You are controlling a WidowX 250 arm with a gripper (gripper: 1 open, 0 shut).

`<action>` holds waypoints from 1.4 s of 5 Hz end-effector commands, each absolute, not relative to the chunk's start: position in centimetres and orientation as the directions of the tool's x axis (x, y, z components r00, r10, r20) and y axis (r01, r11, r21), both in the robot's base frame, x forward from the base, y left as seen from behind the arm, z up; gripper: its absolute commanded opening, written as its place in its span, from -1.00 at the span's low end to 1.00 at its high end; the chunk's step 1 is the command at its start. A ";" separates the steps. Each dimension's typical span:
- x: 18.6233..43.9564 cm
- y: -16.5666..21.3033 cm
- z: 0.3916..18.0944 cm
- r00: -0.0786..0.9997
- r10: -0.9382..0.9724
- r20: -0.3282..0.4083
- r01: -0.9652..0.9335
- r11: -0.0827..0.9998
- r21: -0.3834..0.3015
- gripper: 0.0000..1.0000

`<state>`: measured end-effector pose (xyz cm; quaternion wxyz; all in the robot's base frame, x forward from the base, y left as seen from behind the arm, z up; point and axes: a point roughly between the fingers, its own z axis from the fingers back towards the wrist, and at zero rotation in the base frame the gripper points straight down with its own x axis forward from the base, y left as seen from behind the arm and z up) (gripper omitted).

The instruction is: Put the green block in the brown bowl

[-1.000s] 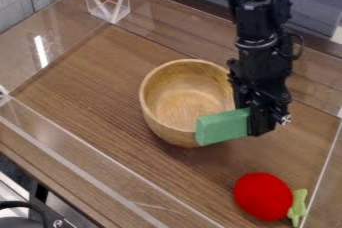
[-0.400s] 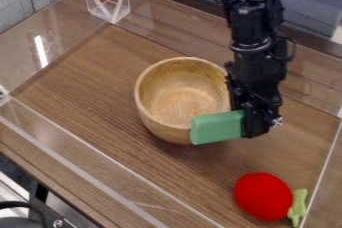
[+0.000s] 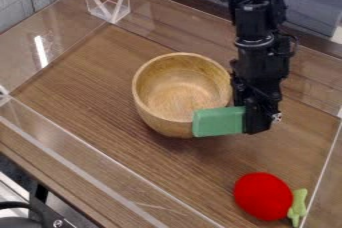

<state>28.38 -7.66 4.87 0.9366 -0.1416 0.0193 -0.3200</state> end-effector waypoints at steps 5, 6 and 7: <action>29.9 -3.5 8.1 0.860 -0.490 0.143 0.510 0.829 -0.228 1.00; 30.4 -4.1 6.9 0.879 -0.455 0.146 0.477 0.846 -0.240 1.00; 30.9 -4.8 5.8 0.896 -0.419 0.149 0.444 0.862 -0.244 1.00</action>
